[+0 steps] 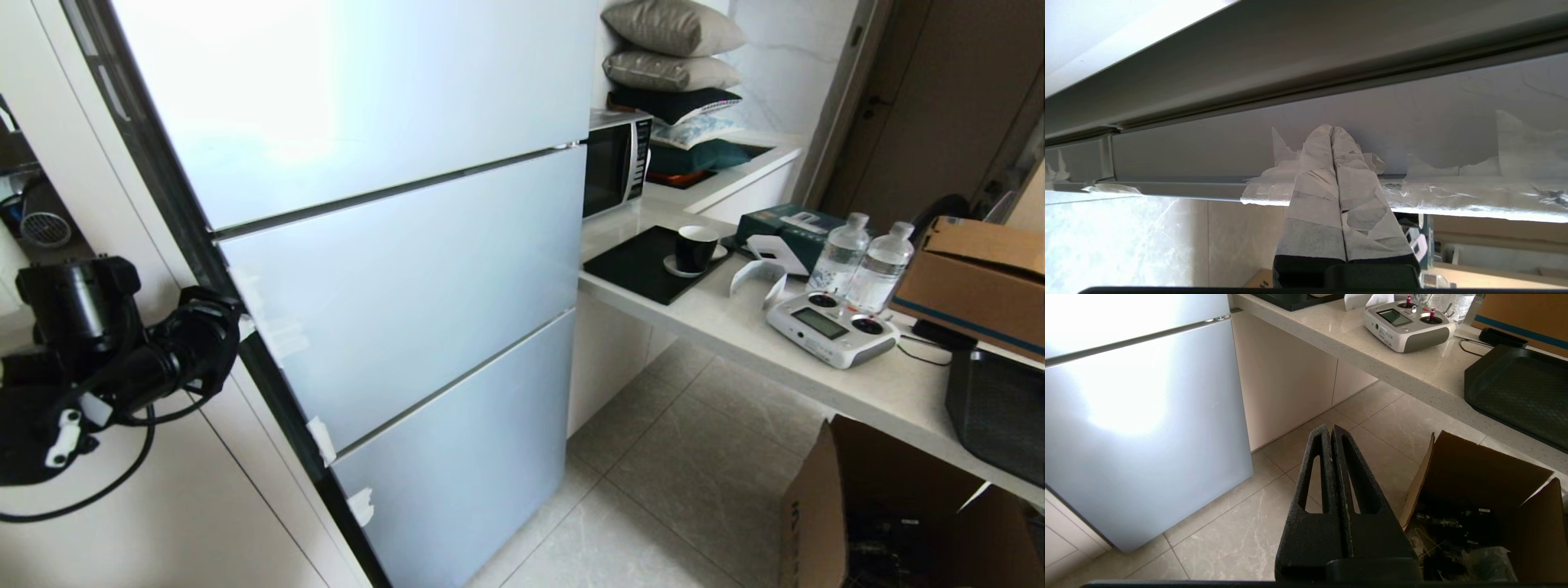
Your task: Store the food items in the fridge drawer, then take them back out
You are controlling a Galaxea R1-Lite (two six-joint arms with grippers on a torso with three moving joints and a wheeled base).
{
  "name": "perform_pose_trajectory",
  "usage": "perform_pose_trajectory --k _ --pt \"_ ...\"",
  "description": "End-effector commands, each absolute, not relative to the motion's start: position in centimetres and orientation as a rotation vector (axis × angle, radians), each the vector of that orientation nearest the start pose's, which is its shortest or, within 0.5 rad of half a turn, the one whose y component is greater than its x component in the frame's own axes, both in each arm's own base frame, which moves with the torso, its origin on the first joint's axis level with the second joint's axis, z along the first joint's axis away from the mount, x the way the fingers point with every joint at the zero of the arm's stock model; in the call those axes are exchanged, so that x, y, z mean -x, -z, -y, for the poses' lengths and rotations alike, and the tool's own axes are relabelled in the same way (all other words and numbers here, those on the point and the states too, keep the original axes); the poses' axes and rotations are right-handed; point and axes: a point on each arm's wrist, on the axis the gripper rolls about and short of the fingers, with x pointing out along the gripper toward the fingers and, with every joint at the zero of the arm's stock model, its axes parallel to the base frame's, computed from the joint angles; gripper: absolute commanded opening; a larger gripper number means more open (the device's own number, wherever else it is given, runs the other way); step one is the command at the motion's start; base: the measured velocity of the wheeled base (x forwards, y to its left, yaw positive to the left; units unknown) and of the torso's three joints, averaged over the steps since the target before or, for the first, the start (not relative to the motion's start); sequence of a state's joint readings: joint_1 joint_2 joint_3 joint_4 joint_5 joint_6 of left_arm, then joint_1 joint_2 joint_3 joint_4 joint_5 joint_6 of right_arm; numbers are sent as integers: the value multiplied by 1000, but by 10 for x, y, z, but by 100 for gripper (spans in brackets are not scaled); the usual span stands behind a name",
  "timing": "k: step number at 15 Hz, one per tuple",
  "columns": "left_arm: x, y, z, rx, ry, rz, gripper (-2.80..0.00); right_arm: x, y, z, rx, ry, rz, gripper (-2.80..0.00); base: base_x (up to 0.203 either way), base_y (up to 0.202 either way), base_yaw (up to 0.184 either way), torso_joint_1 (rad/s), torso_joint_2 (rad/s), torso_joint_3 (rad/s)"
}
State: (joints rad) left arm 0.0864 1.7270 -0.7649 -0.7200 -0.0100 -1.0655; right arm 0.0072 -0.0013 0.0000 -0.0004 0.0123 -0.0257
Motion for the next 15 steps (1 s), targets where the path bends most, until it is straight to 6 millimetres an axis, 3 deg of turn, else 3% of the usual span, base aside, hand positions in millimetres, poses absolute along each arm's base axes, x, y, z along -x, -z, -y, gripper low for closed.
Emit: perform_pose_trajectory --k 1,15 --pt "-306 -169 -26 1079 -192 -188 -280 23 -75 0 26 -20 0 -280 0 0 0 0 0 0" --pt "-289 -167 -2 1109 -103 -265 -280 23 -75 0 26 -21 0 -280 0 0 0 0 0 0"
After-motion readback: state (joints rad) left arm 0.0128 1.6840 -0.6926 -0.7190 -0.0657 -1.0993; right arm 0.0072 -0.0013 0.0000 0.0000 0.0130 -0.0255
